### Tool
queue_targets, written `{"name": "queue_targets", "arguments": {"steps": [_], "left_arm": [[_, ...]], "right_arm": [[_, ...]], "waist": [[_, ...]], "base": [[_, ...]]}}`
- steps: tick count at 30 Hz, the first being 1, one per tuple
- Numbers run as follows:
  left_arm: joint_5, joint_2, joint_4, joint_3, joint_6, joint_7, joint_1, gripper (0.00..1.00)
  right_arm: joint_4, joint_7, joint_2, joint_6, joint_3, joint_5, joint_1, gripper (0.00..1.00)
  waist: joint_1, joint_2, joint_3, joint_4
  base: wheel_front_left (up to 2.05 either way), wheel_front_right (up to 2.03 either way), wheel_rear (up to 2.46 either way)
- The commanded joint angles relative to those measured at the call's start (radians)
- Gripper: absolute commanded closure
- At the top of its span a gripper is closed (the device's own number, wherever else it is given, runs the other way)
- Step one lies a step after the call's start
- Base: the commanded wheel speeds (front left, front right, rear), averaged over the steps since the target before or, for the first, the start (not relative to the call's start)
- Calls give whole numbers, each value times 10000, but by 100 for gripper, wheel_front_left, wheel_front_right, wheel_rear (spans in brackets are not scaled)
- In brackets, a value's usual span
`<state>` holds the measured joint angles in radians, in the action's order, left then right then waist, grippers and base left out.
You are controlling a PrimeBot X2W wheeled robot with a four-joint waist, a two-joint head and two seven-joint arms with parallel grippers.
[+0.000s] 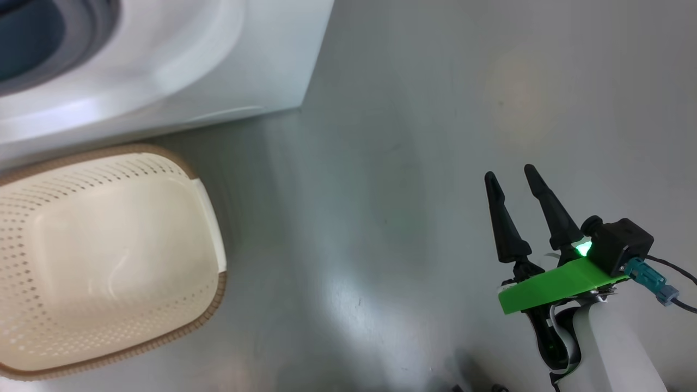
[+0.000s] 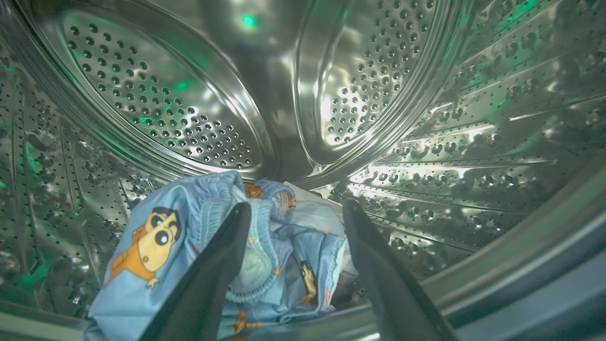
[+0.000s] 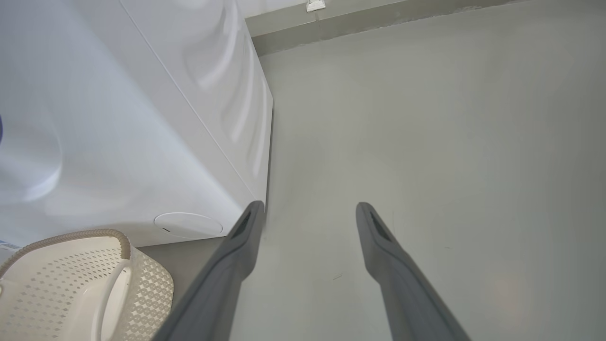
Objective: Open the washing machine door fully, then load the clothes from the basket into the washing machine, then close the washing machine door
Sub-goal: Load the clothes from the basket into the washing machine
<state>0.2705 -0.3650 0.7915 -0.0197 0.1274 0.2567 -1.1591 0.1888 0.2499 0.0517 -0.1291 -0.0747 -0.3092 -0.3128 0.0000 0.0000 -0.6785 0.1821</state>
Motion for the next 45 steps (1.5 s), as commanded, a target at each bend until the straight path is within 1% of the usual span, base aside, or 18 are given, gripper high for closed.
{"name": "queue_targets", "arguments": {"steps": [1,4,11,16,17,26,29,33,39,45], "left_arm": [[49,-368,-385,247,-59,50,504,0],[72,-219,-547,337,-77,50,945,0],[97,107,-1323,776,-171,51,2575,0],[83,455,-2313,1195,-303,51,3955,0],[55,622,-2756,1349,-351,51,4556,0],[-278,1223,-4684,1851,-564,51,7118,0],[-240,1517,-5394,2208,-692,51,8074,0],[-427,1906,-6343,2453,-746,51,9363,0],[-689,2442,-7179,2549,-778,51,10983,0],[-648,2857,-7730,2715,-1014,51,12142,0]], "right_arm": [[-116,118,-14,-16,-142,101,148,0],[-55,118,-7,-16,-131,116,195,0],[113,118,56,-16,-151,106,294,0],[194,118,76,-16,-157,80,463,0],[211,118,84,-16,-166,72,549,0],[244,118,186,-16,-255,62,983,0],[226,118,195,-16,-301,78,1144,0],[210,118,223,-16,-330,112,1408,0],[62,118,325,-16,-446,293,1712,0],[73,118,391,-16,-482,422,1993,0]], "waist": [[0,0,528,-235],[0,0,793,-310],[0,0,1684,-415],[0,0,2383,-462],[0,0,2697,-478],[0,0,4056,-568],[0,0,4529,-533],[0,0,5083,-553],[0,0,5785,-572],[0,0,6392,-556]], "base": [[0,0,0],[0,0,0],[0,0,0],[0,0,0],[0,0,0],[0,0,0],[0,0,0],[0,0,0],[0,0,0],[0,0,0]]}}
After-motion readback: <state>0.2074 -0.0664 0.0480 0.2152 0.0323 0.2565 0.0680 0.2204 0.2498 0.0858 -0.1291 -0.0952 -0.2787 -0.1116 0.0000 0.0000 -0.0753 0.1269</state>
